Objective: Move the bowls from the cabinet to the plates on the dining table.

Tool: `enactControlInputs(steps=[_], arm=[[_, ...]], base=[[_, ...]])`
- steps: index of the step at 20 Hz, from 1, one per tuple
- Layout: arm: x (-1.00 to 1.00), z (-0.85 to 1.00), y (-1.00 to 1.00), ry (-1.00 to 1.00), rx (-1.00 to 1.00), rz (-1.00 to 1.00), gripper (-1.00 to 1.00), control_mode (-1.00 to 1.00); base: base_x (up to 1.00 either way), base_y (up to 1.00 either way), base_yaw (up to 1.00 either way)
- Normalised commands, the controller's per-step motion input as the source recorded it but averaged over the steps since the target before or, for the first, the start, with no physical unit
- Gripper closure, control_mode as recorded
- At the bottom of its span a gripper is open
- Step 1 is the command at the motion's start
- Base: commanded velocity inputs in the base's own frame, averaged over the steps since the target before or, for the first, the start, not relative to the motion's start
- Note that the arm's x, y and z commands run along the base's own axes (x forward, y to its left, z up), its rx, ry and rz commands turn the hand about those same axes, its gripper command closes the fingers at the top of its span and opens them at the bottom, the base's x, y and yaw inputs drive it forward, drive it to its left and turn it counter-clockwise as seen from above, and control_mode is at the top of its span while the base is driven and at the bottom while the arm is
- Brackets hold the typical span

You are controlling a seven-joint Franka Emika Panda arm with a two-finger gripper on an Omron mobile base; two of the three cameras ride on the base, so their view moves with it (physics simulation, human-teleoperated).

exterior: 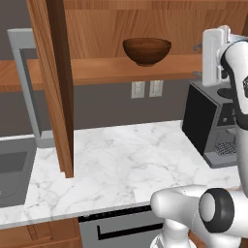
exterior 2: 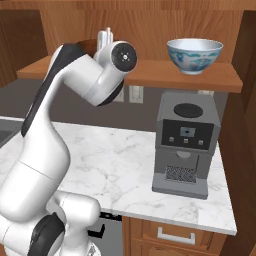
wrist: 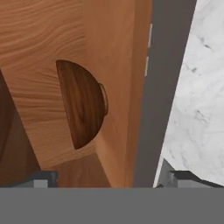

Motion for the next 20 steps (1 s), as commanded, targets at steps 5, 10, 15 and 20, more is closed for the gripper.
enactControlInputs(steps=[5, 10, 15, 20], arm=[[0.38, 0.16, 0.07, -0.04, 0.0, 0.04, -1.0, -1.0], [0.47, 0.17, 0.16, -0.06, 0.0, 0.06, -1.0, -1.0], [0.53, 0.02, 0.22, 0.0, -0.06, 0.09, -1.0, -1.0], [0.6, 0.0, 0.32, 0.0, -0.16, 0.09, -1.0, -1.0]], base=[[0.0, 0.0, 0.0], [0.0, 0.0, 0.0], [0.0, 0.0, 0.0], [0.0, 0.0, 0.0]])
